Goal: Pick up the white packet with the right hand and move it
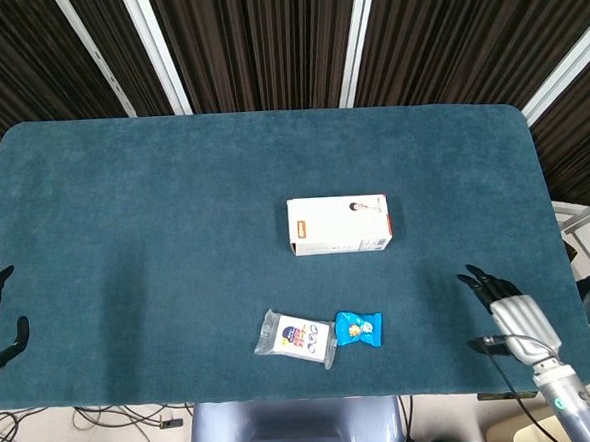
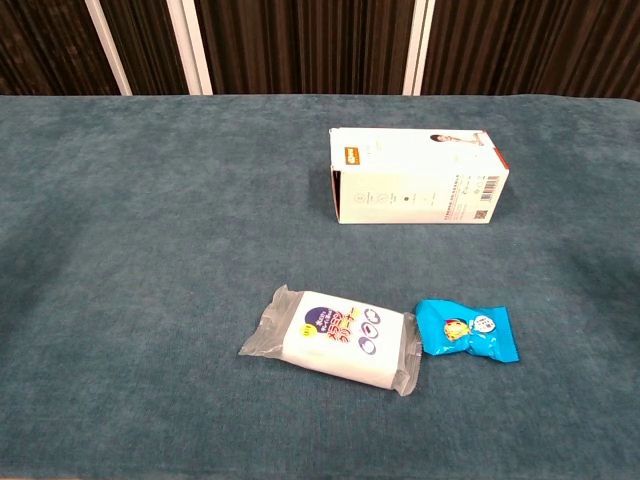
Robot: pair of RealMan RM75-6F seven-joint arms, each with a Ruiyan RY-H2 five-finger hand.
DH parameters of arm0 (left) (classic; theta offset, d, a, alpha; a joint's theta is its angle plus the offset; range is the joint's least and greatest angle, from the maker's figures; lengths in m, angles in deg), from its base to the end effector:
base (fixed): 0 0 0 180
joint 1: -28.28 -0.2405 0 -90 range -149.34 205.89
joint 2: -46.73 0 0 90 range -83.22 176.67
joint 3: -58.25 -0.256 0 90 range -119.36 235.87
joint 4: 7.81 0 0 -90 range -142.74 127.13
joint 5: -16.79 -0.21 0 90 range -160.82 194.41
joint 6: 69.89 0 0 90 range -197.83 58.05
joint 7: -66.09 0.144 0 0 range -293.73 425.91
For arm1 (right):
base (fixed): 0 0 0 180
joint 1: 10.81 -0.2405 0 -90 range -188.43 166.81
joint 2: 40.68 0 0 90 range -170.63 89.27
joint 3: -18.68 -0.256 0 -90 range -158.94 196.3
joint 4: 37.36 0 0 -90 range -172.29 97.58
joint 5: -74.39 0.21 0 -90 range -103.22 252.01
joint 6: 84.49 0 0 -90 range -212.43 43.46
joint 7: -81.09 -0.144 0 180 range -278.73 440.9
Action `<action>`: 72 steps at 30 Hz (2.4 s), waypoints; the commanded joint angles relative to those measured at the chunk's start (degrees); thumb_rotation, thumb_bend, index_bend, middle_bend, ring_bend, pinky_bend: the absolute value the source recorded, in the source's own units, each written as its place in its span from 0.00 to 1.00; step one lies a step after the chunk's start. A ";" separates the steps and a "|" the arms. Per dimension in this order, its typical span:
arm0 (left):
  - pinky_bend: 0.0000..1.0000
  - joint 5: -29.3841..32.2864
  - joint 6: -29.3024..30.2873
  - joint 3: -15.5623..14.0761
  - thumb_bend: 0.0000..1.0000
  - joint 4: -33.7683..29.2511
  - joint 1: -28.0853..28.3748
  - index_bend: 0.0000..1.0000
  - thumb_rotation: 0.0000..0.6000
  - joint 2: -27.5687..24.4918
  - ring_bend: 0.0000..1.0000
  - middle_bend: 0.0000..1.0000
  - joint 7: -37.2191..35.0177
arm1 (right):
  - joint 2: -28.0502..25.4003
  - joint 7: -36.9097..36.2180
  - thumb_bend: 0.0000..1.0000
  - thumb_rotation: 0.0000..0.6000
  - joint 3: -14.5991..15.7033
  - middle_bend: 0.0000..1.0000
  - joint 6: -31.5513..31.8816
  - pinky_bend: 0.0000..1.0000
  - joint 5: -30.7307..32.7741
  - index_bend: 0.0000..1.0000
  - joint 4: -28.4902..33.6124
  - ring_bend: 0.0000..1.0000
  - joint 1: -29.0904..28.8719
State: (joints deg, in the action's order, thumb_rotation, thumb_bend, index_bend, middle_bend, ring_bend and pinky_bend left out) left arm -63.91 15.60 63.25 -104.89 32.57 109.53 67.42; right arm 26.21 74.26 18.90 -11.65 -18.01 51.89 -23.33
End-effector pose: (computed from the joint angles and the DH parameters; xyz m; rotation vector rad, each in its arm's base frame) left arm -0.3067 0.1840 0.1694 -1.2713 -0.9448 -0.9121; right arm -0.2950 -0.2053 0.1073 1.6734 -1.0536 0.9371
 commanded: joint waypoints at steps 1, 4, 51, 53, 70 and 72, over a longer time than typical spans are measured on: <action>0.00 0.21 -0.05 0.10 0.50 -0.07 0.01 0.07 1.00 -0.06 0.00 0.00 -0.07 | -2.05 0.24 0.13 1.00 -2.01 0.07 -10.99 0.21 3.45 0.11 5.16 0.14 -7.07; 0.00 0.45 -0.13 0.19 0.50 -0.13 0.01 0.07 1.00 -0.15 0.00 0.00 -0.20 | -2.56 1.33 0.13 1.00 -2.79 0.06 -17.59 0.20 6.73 0.11 8.37 0.13 -10.47; 0.00 1.87 -0.57 0.93 0.50 -0.36 0.25 0.07 1.00 -0.62 0.00 0.00 -0.76 | 28.81 45.35 0.12 1.00 -5.13 0.14 -15.67 0.18 42.22 0.15 15.48 0.19 -30.20; 0.00 1.93 -0.59 0.97 0.50 -0.37 0.26 0.07 1.00 -0.67 0.00 0.00 -0.84 | 29.31 45.72 0.13 1.00 -5.40 0.19 -15.60 0.18 42.86 0.18 14.93 0.25 -30.69; 0.00 2.85 -0.87 1.32 0.50 -0.58 0.29 0.07 1.00 -0.84 0.00 0.00 -1.05 | 32.30 37.55 0.44 1.00 -7.22 0.41 -12.69 0.24 40.10 0.38 12.12 0.52 -29.33; 0.00 2.84 -0.86 1.30 0.50 -0.56 0.27 0.07 1.00 -0.85 0.00 0.00 -1.09 | 31.28 36.01 0.44 1.00 -7.97 0.41 -12.24 0.24 38.83 0.38 13.36 0.52 -28.97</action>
State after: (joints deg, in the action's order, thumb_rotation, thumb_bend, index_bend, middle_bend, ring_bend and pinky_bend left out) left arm -61.06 14.74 64.56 -105.45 32.84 108.68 66.31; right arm 58.28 111.54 11.57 -24.46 21.96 64.34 -52.73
